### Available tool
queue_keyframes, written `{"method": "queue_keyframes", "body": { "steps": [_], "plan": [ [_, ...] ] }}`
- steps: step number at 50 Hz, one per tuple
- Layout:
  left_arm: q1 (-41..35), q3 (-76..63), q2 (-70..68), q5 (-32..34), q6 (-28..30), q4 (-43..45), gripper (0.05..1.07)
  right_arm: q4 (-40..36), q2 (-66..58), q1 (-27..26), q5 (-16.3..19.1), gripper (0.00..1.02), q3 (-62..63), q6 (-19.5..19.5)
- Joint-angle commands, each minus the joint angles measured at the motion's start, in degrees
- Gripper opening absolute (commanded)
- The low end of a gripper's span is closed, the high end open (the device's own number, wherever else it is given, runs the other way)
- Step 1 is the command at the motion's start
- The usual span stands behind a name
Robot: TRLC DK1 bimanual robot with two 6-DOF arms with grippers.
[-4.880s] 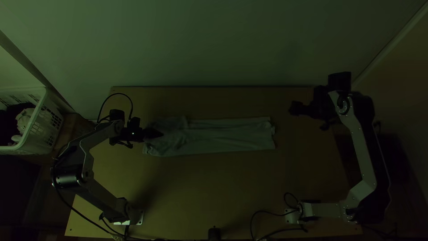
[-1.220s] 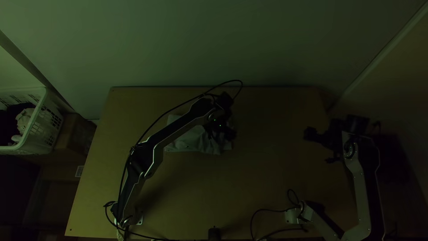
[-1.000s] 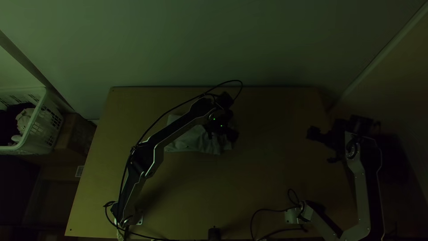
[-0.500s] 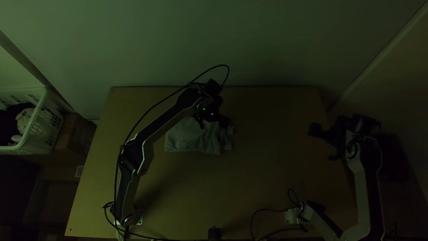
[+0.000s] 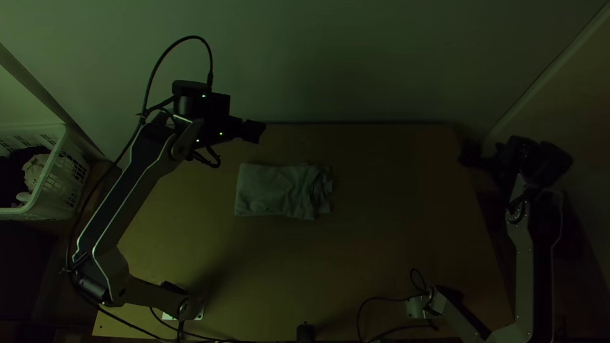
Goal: Fold the t-shirt
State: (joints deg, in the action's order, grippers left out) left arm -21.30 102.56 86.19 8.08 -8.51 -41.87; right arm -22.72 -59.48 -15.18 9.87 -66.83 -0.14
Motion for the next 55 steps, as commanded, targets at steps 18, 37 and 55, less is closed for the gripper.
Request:
{"method": "queue_keyframes", "body": {
  "steps": [18,37,55],
  "plan": [
    [19.3,-27.2,-29.1,-0.3,4.6,18.1,1.03,14.1,7.8,-0.5,-0.3,0.99,1.7,-0.1],
    [31.4,-53.3,-55.4,-0.3,1.1,37.4,1.03,33.0,25.0,-0.5,-0.3,0.99,20.0,0.0],
    [34.7,-73.3,-76.8,-1.5,-0.5,44.0,1.03,36.9,36.8,-0.2,-0.2,0.99,31.3,-0.4]
  ]
}}
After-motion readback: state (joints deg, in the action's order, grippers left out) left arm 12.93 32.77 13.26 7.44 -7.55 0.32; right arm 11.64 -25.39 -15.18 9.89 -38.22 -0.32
